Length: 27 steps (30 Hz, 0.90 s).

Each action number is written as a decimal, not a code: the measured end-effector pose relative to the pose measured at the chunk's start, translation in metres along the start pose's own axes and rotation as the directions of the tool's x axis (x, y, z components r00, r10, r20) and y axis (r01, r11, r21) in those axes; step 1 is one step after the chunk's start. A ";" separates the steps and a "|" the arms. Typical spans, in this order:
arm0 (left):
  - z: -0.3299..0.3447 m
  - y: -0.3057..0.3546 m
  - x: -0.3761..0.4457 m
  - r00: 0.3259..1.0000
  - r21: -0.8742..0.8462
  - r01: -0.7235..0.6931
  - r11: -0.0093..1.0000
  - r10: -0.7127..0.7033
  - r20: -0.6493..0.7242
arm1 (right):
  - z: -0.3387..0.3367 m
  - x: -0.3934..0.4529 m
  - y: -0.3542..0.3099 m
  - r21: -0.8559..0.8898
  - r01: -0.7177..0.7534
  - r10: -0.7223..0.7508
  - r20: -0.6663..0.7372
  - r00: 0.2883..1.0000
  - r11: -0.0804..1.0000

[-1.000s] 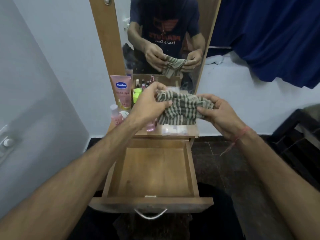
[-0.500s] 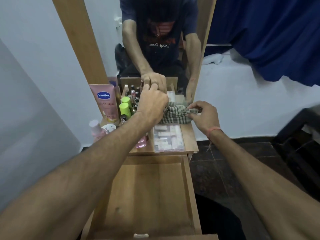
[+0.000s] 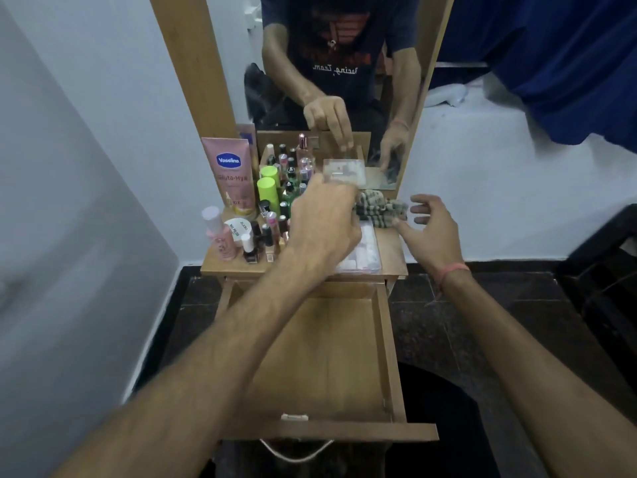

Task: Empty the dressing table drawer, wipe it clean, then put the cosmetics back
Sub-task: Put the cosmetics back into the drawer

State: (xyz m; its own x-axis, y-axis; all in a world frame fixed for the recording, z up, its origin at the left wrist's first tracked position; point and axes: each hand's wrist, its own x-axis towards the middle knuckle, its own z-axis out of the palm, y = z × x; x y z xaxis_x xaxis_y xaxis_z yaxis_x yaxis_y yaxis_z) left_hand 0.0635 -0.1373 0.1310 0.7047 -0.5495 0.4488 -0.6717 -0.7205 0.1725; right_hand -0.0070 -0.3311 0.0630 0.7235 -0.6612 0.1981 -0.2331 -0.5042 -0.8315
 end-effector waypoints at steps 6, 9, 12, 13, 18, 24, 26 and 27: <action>0.000 0.011 -0.082 0.934 -0.132 0.340 0.931 -0.318 0.164 | 0.016 -0.064 -0.011 -0.029 0.005 -0.002 0.100 0.995 1.000; 0.012 0.011 -0.097 0.884 -0.179 0.455 0.872 -0.420 0.205 | 0.024 -0.079 -0.018 -0.009 -0.015 0.016 0.105 0.994 1.000; 0.018 0.011 -0.099 0.846 -0.282 0.532 0.798 -0.487 0.217 | 0.025 -0.082 -0.022 0.088 -0.112 0.105 0.082 0.991 0.990; 0.018 0.010 -0.099 0.832 -0.347 0.555 0.756 -0.510 0.219 | 0.025 -0.082 -0.022 0.132 -0.161 0.150 0.085 0.985 0.978; 0.025 0.008 -0.112 0.747 -0.713 0.585 0.387 -0.600 0.287 | 0.013 -0.105 -0.011 0.405 -0.334 0.329 0.083 0.941 0.851; 0.007 -0.003 -0.161 0.658 -0.745 0.612 -0.265 -0.354 0.665 | -0.015 -0.176 -0.005 0.519 -0.282 0.230 0.165 0.959 0.807; 0.003 -0.018 -0.180 0.632 -0.707 0.665 -0.241 -0.323 0.704 | -0.018 -0.194 -0.003 0.397 -0.237 0.152 0.233 0.960 0.887; 0.002 -0.025 -0.188 0.607 -0.684 0.690 -0.235 -0.326 0.725 | -0.017 -0.201 -0.003 0.318 -0.216 0.127 0.279 0.952 0.923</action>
State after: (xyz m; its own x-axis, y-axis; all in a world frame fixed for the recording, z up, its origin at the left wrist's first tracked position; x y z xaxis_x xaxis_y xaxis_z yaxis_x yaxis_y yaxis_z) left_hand -0.0512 -0.0168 0.0406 0.8123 -0.4056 -0.4191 0.4880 0.0792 0.8692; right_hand -0.1625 -0.2064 0.0342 0.8404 -0.5385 -0.0615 -0.1652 -0.1463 -0.9753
